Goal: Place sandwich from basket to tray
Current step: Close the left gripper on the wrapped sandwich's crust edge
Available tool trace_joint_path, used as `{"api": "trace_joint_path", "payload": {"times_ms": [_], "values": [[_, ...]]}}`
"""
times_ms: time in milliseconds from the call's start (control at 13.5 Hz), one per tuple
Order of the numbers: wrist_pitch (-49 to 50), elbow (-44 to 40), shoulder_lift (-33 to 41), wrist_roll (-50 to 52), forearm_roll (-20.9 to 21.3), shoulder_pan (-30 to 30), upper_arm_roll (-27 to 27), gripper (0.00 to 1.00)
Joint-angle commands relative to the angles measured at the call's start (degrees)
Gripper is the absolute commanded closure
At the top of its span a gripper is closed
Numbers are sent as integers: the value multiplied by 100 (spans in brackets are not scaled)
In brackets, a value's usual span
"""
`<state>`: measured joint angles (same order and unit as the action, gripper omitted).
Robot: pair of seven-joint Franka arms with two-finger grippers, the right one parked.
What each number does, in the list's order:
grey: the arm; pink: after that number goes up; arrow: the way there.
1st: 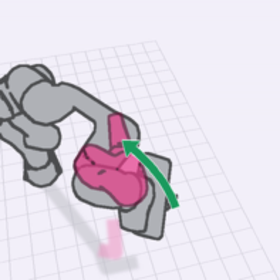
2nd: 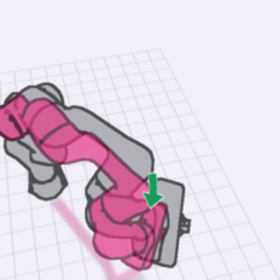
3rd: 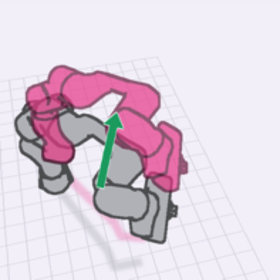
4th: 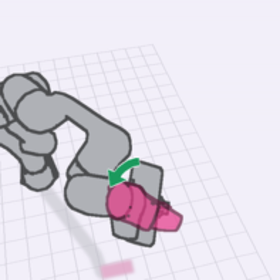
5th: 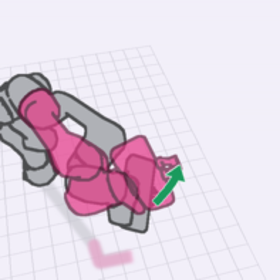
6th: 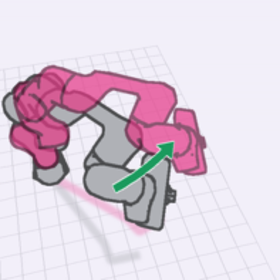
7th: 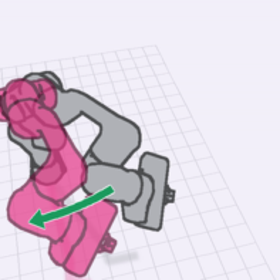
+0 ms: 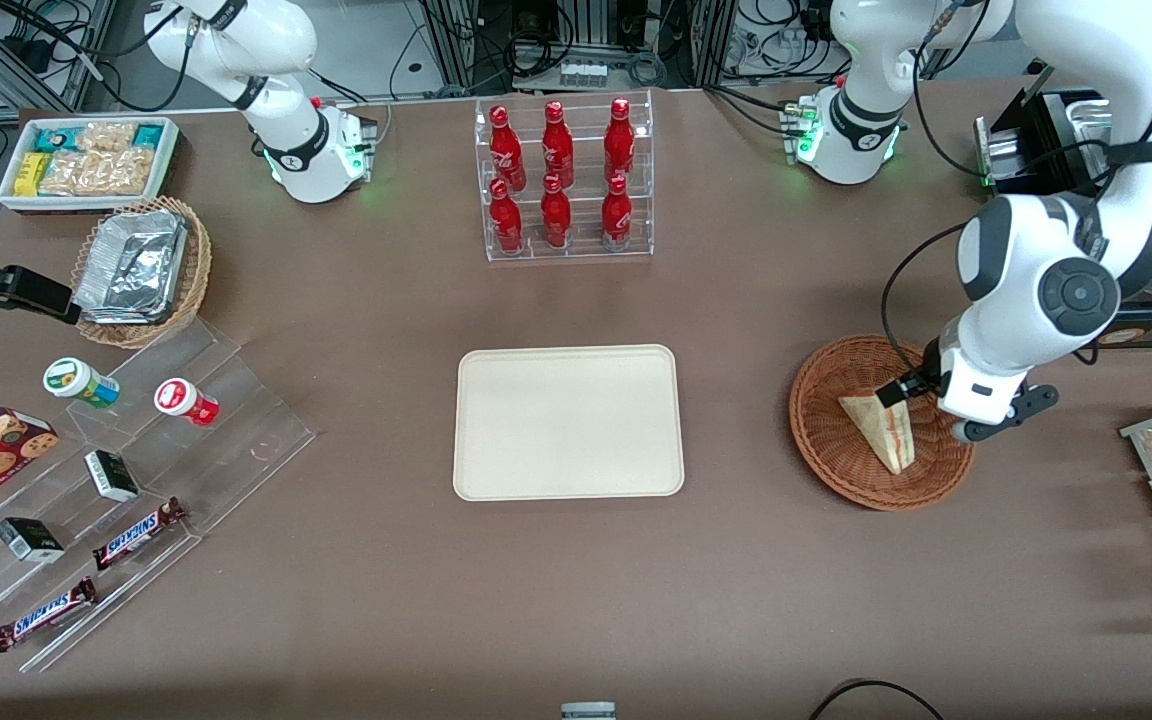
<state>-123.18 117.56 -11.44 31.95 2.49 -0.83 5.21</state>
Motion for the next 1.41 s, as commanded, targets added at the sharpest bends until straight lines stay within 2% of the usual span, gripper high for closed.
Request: {"api": "trace_joint_path", "payload": {"times_ms": [0,519,593,667,815,889,963,1037,1333], "values": [[-294,-23,-243,267,85,13,15,0],[-821,3,-745,479,94,31,6,0],[-892,56,-797,488,94,39,6,3],[-936,100,-807,514,94,39,6,14],[-936,153,-789,733,94,39,-2,67],[-936,153,-798,830,94,39,6,84],[-936,170,-789,900,94,39,6,97],[-936,179,-798,918,103,39,6,100],[-849,48,-842,901,103,13,6,100]]}}
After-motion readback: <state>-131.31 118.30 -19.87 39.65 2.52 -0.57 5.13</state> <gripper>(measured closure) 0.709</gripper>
